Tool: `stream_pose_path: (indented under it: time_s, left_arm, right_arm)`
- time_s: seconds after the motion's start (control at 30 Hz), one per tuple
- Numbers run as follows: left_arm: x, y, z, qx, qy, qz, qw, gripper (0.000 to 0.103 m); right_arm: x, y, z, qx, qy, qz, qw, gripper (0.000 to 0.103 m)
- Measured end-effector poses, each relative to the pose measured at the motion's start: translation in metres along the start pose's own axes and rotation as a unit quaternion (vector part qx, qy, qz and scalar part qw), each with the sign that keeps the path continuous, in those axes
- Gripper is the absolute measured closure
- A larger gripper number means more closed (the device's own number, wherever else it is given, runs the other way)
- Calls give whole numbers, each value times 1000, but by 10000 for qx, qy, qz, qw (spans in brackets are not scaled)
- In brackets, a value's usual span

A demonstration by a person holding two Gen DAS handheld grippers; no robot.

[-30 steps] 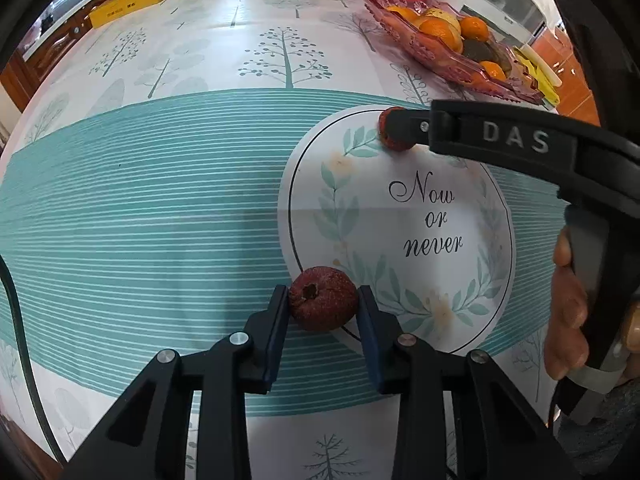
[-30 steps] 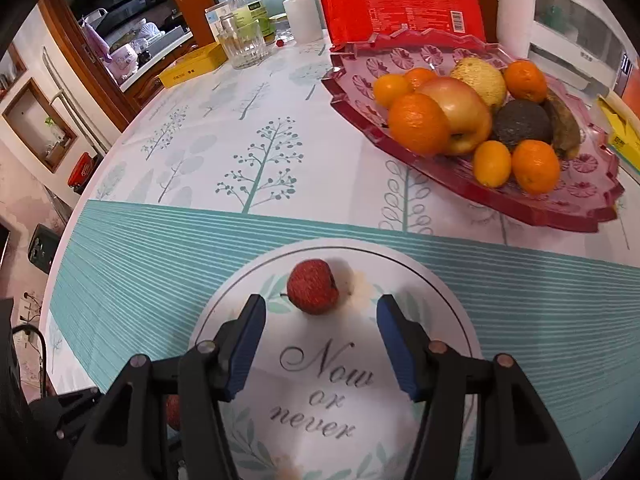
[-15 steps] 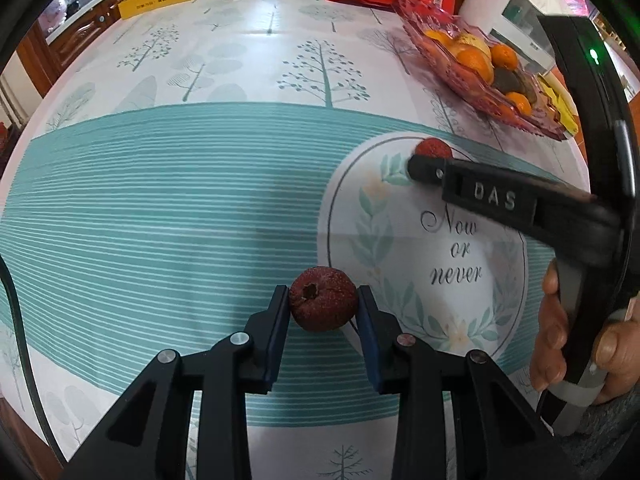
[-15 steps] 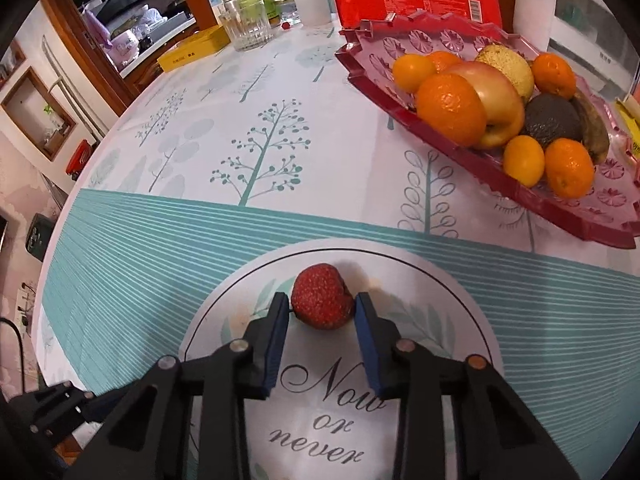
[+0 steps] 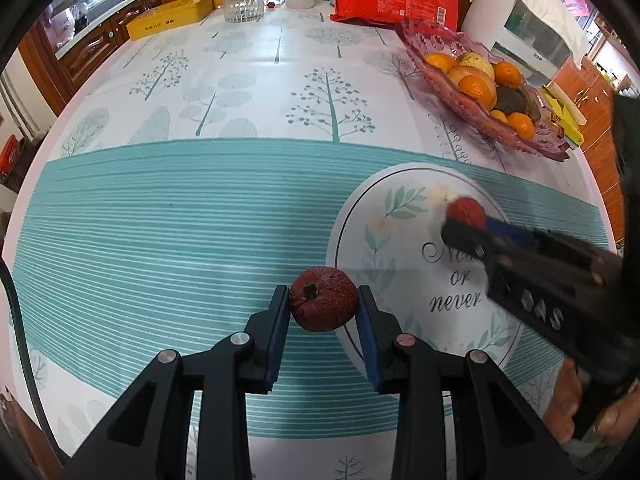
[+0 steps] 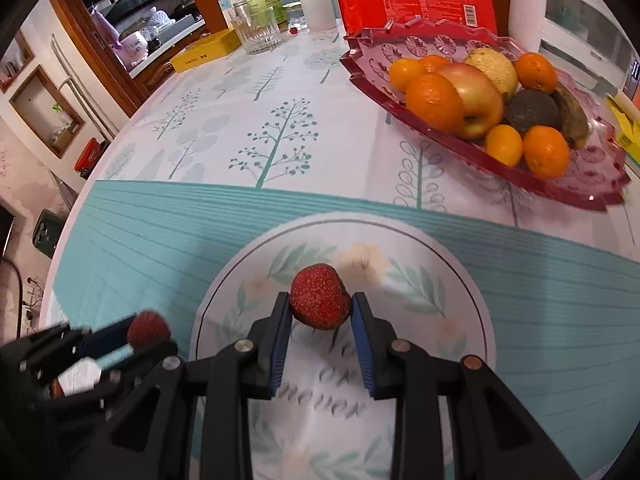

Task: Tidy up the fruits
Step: 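Lift both red fruits and carry them over the pink bowl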

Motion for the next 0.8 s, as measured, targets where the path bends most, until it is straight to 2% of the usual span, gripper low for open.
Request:
stream_pose_path:
  time_s: [0.2, 0.33, 0.57, 0.8]
  left_arm:
    - [-16, 19, -26, -151, -34, 197, 9997, 72]
    - [-35, 43, -49, -362, -61, 426, 9984, 72]
    - [-76, 99, -91, -816, -137, 857, 9929, 72]
    - [-115, 172, -124, -1217, -79, 1221, 9850, 72]
  right_arm:
    - [-4, -9, -39, -164, 47, -20, 9999, 73]
    - [-9, 2, -74, -421, 29, -73, 9991, 73]
    - [-32, 44, -141, -927, -59, -76, 9956, 73]
    - [-64, 99, -194, -1382, -310, -86, 9899, 73]
Point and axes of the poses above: each gripper's, at about its wrist camera, not at the fingertips, and z roughly the way its jaws point, x to its left, y to its top, the point moved 6 cm from there along z, roughly the way its jaws point
